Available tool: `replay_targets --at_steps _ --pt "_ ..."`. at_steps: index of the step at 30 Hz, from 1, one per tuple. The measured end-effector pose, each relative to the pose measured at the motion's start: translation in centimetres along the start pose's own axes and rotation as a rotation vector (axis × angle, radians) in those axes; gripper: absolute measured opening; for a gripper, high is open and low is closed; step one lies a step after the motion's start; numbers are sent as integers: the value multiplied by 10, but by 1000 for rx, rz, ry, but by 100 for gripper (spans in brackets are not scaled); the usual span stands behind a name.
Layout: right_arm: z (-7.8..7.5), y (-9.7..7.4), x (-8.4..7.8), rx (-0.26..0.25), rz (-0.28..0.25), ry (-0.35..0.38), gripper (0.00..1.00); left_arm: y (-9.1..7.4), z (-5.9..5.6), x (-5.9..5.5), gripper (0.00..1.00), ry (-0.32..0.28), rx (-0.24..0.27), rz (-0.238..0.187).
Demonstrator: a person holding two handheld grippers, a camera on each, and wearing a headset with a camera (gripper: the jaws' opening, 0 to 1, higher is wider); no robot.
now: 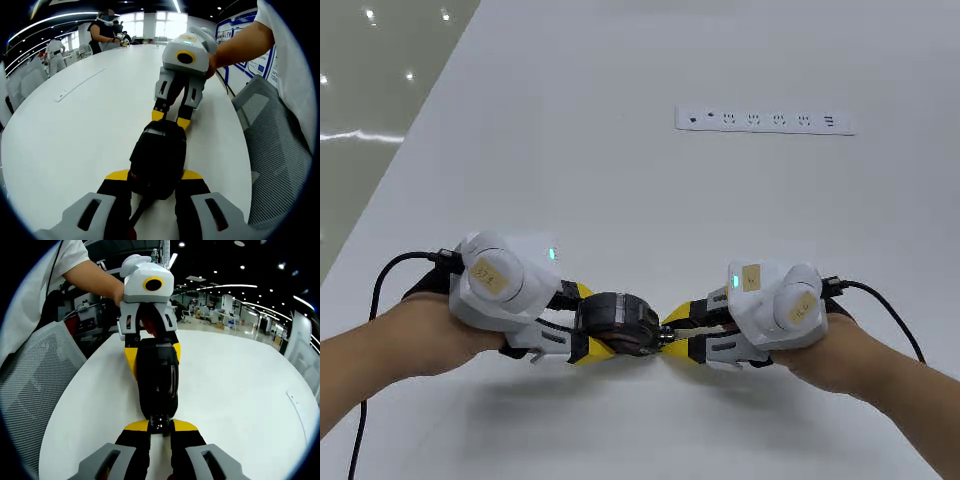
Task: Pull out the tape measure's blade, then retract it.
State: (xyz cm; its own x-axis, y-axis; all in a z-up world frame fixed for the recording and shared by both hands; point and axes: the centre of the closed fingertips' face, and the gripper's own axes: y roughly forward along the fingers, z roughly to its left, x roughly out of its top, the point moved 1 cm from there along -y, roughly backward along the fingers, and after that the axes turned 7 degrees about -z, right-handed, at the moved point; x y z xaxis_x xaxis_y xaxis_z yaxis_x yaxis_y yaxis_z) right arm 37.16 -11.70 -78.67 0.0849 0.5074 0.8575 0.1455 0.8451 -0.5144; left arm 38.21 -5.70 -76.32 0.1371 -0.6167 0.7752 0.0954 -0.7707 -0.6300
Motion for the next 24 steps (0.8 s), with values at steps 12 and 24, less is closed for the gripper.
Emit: replay_targets --at_steps 12,24 --pt "0 -2 -2 0 62 1 9 0 0 -1 27 26 -13 7" --pt "-1 -6 -3 -11 72 -5 9 0 1 -1 27 35 -21 11"
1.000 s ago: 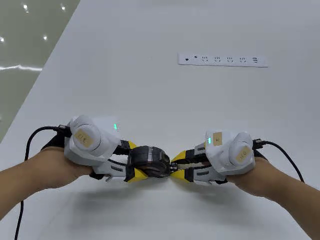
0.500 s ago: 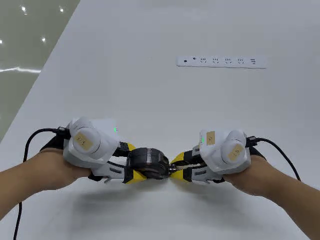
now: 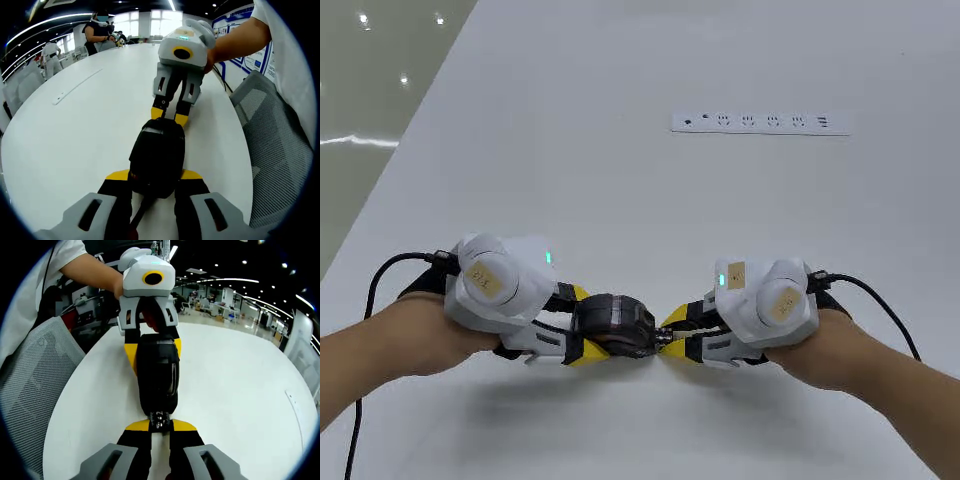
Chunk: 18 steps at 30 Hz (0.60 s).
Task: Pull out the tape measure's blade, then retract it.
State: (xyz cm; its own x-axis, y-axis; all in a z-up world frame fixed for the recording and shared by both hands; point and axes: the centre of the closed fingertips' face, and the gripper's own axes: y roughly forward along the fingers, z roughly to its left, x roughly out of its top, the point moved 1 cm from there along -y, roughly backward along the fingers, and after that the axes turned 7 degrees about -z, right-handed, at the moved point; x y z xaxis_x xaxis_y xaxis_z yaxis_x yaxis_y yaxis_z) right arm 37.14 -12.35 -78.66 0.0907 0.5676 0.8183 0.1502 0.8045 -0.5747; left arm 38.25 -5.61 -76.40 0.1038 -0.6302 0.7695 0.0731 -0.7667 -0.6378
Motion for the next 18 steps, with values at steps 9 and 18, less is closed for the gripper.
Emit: replay_targets --at_steps 9,18 --pt "0 -10 -6 -19 14 16 9 0 0 0 27 -2 -1 1" --pt "2 -20 -14 -32 28 20 9 0 0 -1 27 6 -4 4"
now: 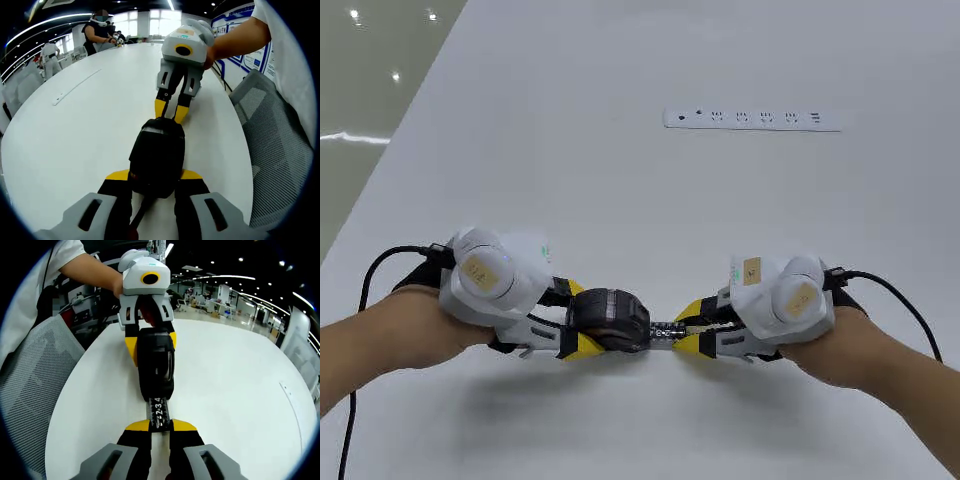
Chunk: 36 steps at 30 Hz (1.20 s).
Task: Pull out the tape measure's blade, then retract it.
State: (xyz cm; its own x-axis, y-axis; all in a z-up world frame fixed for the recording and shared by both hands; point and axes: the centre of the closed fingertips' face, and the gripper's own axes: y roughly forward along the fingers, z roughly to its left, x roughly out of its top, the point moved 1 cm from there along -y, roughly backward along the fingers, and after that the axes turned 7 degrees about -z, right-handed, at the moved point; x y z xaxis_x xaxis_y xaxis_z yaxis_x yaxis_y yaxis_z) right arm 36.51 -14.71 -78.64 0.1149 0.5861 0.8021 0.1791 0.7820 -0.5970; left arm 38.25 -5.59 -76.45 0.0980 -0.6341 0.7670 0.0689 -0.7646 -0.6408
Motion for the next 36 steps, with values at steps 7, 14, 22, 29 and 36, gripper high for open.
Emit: replay_targets --at_steps 7,14,22,29,36 --pt "-1 -11 -8 -10 15 4 9 0 0 0 27 4 2 4" --pt "-2 -23 -17 -18 35 11 9 0 0 0 27 8 -2 5" --pt "-2 -35 -24 -28 54 17 9 1 0 0 27 6 -4 7" --pt "-4 -44 -32 -31 69 21 9 1 0 1 27 5 -5 6" --pt "-5 -52 -38 -32 81 19 9 1 0 1 27 1 -3 7"
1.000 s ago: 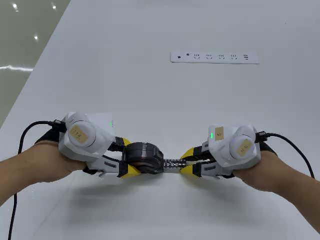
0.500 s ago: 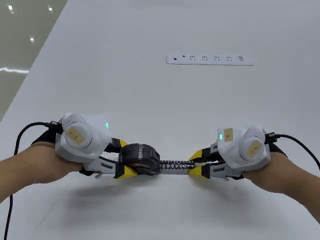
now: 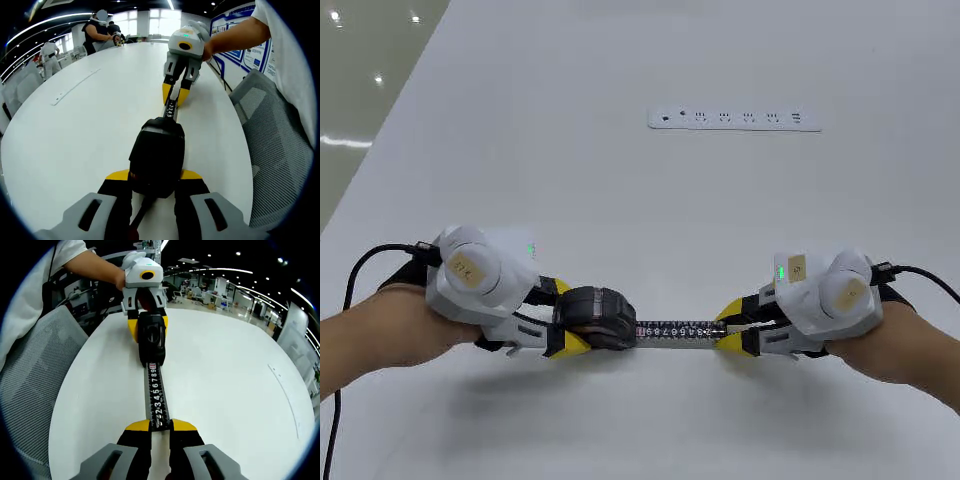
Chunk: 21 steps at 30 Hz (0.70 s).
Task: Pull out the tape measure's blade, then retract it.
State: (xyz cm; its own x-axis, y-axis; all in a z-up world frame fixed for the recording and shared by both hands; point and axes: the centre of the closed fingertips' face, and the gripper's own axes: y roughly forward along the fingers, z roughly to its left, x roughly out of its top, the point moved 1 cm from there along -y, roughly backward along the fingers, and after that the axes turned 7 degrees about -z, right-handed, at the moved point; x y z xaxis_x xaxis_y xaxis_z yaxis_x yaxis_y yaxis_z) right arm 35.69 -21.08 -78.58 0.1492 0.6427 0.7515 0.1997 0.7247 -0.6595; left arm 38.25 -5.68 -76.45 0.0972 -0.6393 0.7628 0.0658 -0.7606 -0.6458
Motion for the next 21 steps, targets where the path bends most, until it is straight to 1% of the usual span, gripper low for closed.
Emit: replay_targets --at_steps 9,13,15,21 --pt "-2 -9 -9 -4 20 0 9 0 0 0 27 3 -2 1" --pt "-3 -17 -15 -11 33 2 9 0 0 0 27 0 -1 1" --pt "-3 -22 -17 -11 29 17 9 0 -1 1 27 -1 -1 0" --pt "-5 -32 -26 -21 50 12 9 0 -2 2 27 -4 1 0"
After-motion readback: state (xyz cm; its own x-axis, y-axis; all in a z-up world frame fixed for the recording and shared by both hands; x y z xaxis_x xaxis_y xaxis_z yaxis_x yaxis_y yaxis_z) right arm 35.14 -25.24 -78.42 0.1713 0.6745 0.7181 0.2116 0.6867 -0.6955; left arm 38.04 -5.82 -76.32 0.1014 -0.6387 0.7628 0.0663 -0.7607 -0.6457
